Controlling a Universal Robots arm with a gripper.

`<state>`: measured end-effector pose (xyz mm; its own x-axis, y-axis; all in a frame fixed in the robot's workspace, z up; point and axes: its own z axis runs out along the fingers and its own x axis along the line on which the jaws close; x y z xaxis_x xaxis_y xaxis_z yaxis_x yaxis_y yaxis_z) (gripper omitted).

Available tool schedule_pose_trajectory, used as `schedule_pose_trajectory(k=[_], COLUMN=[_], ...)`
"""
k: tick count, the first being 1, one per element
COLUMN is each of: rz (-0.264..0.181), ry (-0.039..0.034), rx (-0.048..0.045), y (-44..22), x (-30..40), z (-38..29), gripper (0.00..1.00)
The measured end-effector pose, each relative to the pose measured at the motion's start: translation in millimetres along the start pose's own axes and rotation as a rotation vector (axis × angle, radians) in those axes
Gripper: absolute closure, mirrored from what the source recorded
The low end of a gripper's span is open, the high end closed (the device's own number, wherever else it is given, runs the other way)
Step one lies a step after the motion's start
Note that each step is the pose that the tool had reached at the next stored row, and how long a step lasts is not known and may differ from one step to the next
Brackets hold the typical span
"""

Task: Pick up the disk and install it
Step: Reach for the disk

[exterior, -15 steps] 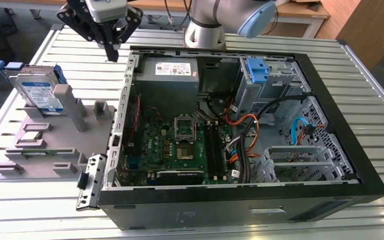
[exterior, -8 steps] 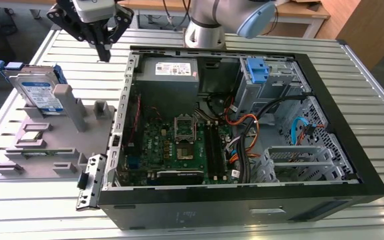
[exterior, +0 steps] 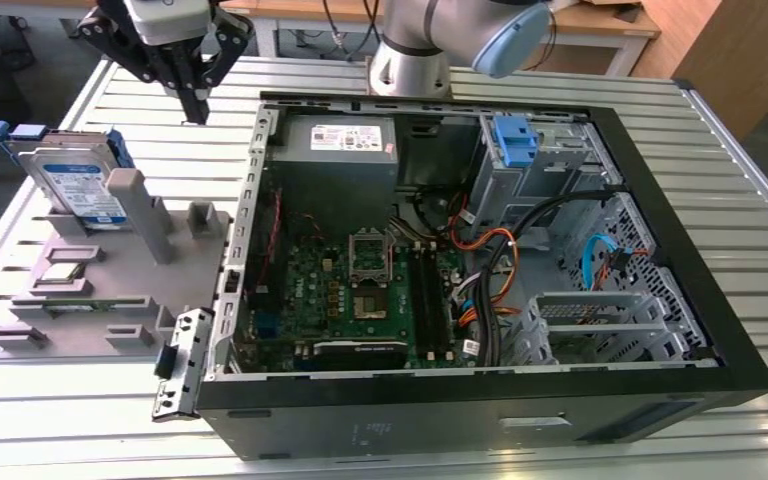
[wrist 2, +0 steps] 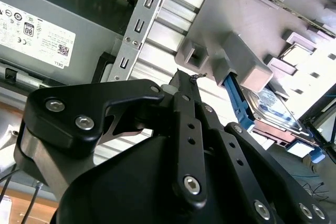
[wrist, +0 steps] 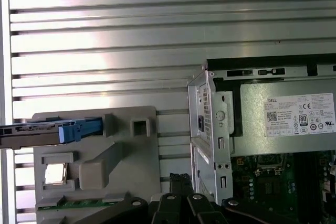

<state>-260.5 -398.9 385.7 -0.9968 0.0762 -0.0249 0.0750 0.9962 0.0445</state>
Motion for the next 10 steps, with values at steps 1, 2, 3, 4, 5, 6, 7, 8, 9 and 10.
schedule_pose_trajectory(k=[1,2,3,4,5,6,7,8,9,10], rz=[0.000,0.000,0.000,0.000,0.000,0.000,0.000,0.000,0.000,0.000], ry=[0.0000,0.0001,0.0001,0.0001,0.0000,0.0000,0.0001,0.0000,0.0000,0.0001], rx=[0.0000,0.0001,0.0001,0.0001,0.0001,0.0001,0.0001,0.0000,0.0001,0.0001], y=[0.0,0.0,0.0,0.0,0.0,0.0,0.0,-0.1,-0.1,-0.2], x=[0.0,0.1,0.1,0.2,0.2,0.2,0.2,0.6,1.4,2.3], z=[0.0,-0.1,-0.1,-0.1,0.0,-0.1,-0.1,0.0,-0.1,-0.1], gripper=[0.89,0.89,0.89,0.89,0.89,0.89,0.89,0.89,0.89,0.89])
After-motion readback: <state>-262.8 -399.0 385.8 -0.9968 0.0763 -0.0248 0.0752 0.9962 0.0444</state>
